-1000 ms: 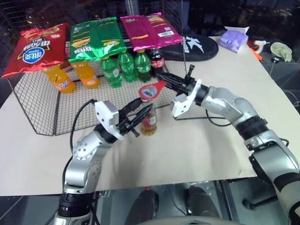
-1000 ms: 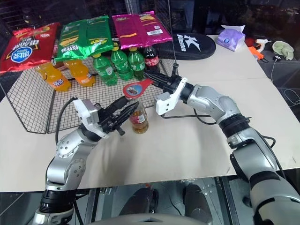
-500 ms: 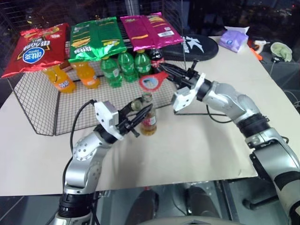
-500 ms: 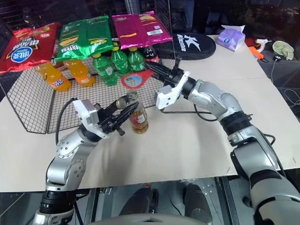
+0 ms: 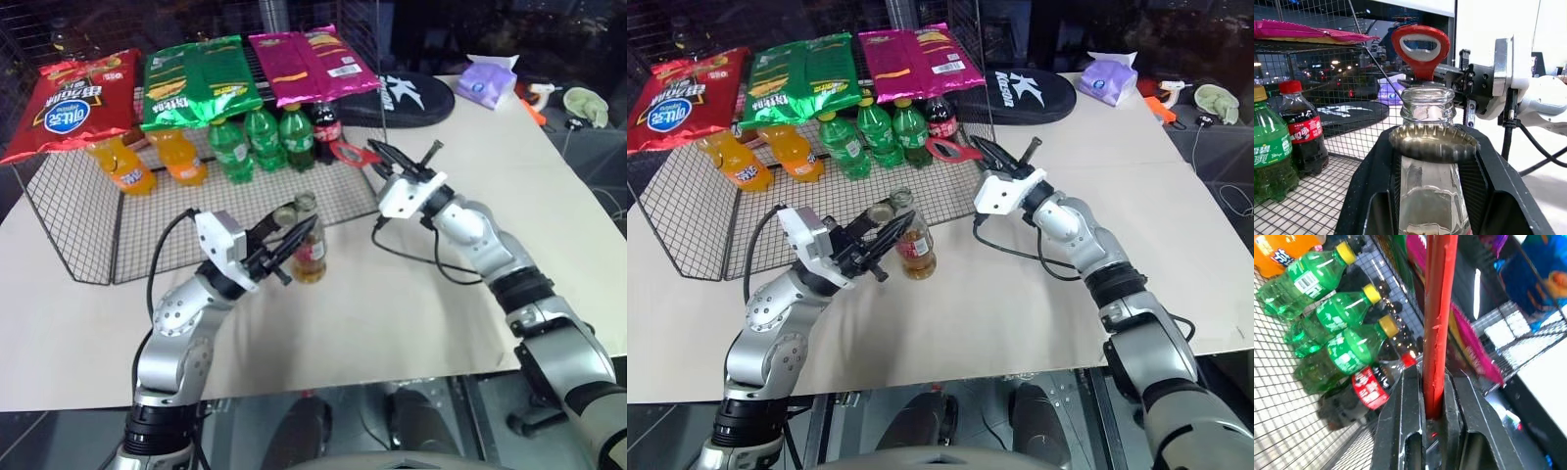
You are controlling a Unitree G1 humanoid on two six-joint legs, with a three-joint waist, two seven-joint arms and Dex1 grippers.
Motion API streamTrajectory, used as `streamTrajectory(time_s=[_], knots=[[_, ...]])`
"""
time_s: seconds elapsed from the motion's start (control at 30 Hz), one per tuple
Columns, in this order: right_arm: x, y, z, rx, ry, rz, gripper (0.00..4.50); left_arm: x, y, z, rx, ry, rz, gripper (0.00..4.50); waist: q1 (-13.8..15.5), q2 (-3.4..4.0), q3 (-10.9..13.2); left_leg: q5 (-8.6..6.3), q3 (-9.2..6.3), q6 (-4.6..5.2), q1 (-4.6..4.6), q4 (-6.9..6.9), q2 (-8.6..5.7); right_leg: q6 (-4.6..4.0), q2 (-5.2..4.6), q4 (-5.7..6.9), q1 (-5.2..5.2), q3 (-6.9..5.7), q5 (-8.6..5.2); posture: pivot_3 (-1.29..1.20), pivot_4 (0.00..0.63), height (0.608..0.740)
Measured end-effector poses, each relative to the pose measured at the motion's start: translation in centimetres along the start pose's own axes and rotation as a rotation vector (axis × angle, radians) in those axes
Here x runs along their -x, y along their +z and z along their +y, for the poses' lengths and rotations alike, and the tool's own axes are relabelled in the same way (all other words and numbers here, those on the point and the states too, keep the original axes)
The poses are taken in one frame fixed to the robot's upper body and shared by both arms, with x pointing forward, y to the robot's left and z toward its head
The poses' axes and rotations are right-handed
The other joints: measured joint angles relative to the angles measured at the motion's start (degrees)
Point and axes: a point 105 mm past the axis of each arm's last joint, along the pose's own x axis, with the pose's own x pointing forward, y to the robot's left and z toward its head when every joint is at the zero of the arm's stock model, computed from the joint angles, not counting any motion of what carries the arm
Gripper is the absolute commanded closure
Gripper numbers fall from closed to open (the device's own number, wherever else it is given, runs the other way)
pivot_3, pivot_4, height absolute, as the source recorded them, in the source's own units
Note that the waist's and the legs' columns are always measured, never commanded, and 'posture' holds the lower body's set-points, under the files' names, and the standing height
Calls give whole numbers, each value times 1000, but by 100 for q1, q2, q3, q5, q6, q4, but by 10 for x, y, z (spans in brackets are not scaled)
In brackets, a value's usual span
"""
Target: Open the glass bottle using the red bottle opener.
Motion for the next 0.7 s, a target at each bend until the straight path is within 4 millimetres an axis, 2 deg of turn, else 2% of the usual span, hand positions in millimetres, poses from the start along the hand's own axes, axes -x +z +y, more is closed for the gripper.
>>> streamTrajectory(time_s=[0.07, 0.1, 0.13, 0.23, 0.7], knots=[[0, 0, 0, -8, -2, 6, 4237, 0, 0, 0, -1, 0, 0, 3360, 0, 0, 0, 0, 0, 0, 0, 0, 0, 0, 0, 0, 0, 0, 0, 0, 150, 740], [0, 0, 0, -10, -2, 9, 4237, 0, 0, 0, -2, 0, 0, 2420, 0, 0, 0, 0, -1, 0, 0, 0, 0, 0, 0, 0, 0, 0, 0, 0, 150, 740], [0, 0, 1, -13, 0, 10, 4237, 1, -4, 1, 2, 10, 20, 2209, 0, 0, 0, 0, 0, 0, 0, 0, 0, 0, 0, 0, 0, 0, 0, 0, 150, 740], [1, -1, 2, -17, 2, 15, 4237, 5, -11, 3, 12, 26, 46, 2209, -2, -1, 2, 0, 0, 0, -6, -2, 0, 0, 1, 0, -8, 0, 0, 0, 150, 740], [0, -3, 5, -33, 1, 29, 4237, 5, -10, 2, 12, 25, 43, 2209, 0, 0, 2, 0, 0, 0, -6, -5, 0, 0, 0, -3, -8, 0, 0, 0, 150, 740]])
